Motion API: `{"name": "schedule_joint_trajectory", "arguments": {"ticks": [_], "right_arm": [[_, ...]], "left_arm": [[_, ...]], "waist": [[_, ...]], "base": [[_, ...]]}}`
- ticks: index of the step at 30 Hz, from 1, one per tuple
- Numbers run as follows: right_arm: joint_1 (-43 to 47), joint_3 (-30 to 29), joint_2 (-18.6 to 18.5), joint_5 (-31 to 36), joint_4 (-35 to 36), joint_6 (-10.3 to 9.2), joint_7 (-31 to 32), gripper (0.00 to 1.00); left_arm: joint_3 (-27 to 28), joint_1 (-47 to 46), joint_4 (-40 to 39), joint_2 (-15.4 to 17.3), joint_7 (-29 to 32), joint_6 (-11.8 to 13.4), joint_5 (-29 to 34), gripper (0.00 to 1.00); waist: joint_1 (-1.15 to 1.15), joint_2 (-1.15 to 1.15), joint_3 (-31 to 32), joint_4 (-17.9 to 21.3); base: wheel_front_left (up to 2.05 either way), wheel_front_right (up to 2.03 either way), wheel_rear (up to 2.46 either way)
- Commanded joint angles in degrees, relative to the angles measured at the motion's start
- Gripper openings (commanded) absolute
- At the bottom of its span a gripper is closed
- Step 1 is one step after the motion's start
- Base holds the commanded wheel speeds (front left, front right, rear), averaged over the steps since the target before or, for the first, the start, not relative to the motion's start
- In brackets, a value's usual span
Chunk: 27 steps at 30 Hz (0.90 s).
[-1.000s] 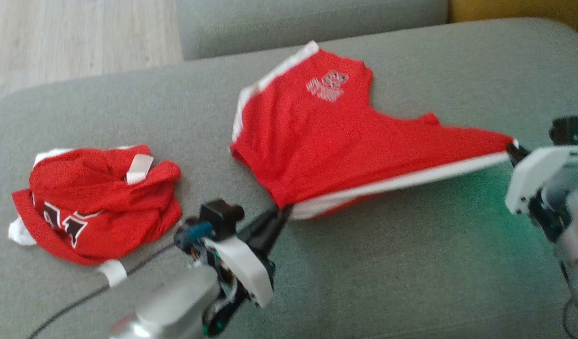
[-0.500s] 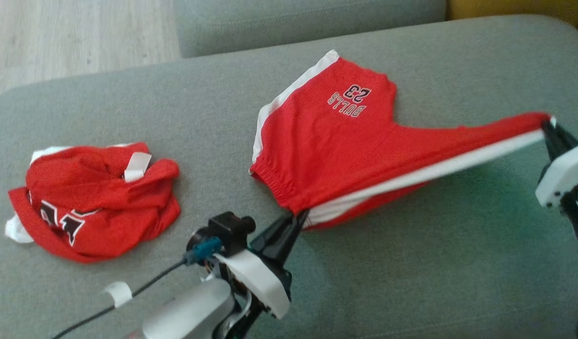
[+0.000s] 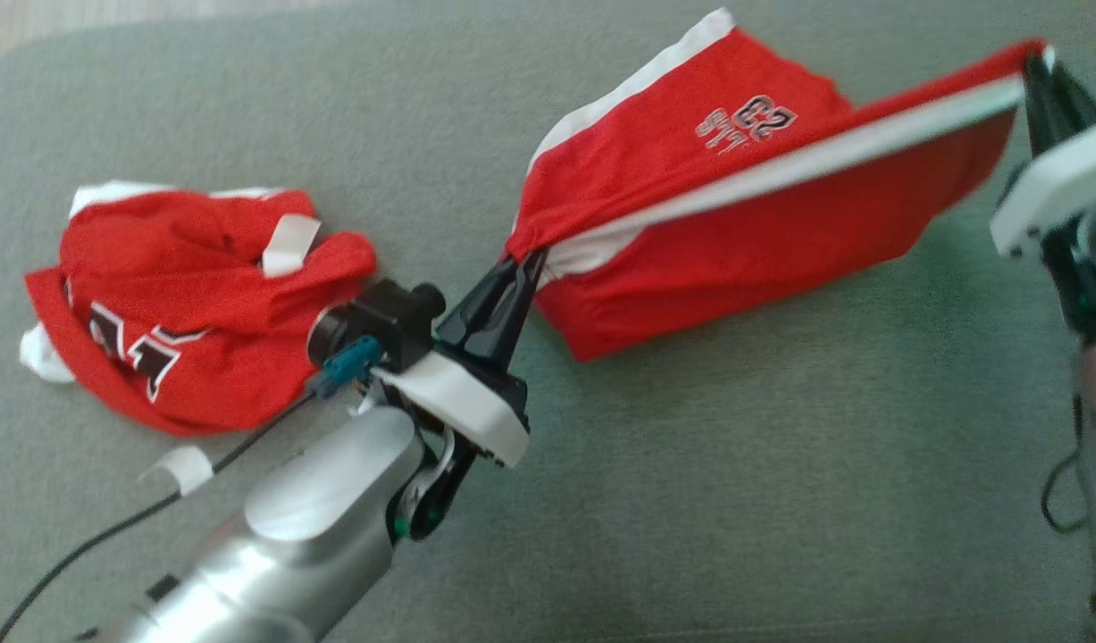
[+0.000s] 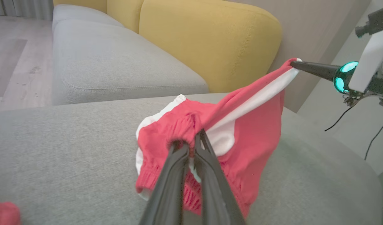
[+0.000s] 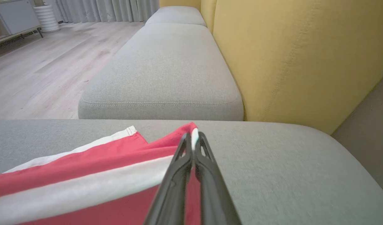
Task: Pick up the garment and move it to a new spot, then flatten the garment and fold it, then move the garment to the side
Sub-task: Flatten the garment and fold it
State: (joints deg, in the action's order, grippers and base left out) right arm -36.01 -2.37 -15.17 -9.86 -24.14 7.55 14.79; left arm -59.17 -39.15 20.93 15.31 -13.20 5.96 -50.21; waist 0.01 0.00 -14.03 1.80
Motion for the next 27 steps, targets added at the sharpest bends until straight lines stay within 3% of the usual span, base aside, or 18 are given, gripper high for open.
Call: {"name": "schedule_joint_trajectory", "arguments": {"ticks": [1, 18, 27], "right_arm": [[-3.7, 0.9, 0.1, 1.2, 0.2, -0.06, -0.6, 0.00], [-21.8, 3.3, 0.9, 10.2, -20.5, -0.06, -7.2, 0.00], [-28.2, 0.9, 0.3, 13.3, -31.5, -0.06, -10.3, 0.00]], "left_arm": [[2.3, -3.5, 0.0, 0.1, -0.8, -0.2, 1.3, 0.00], [1.8, -10.7, 9.1, -5.4, -1.2, -3.6, 3.1, 0.00], [1.4, -14.0, 13.3, -8.9, -1.5, -5.5, 4.4, 0.00]], "waist": [[-0.01, 0.00, -2.4, -2.1], [-0.01, 0.00, -9.8, -7.8], [-0.01, 0.00, -12.6, -11.0]], "base": [[0.00, 0.00, 0.00], [0.00, 0.00, 0.00], [0.00, 0.00, 0.00]]}}
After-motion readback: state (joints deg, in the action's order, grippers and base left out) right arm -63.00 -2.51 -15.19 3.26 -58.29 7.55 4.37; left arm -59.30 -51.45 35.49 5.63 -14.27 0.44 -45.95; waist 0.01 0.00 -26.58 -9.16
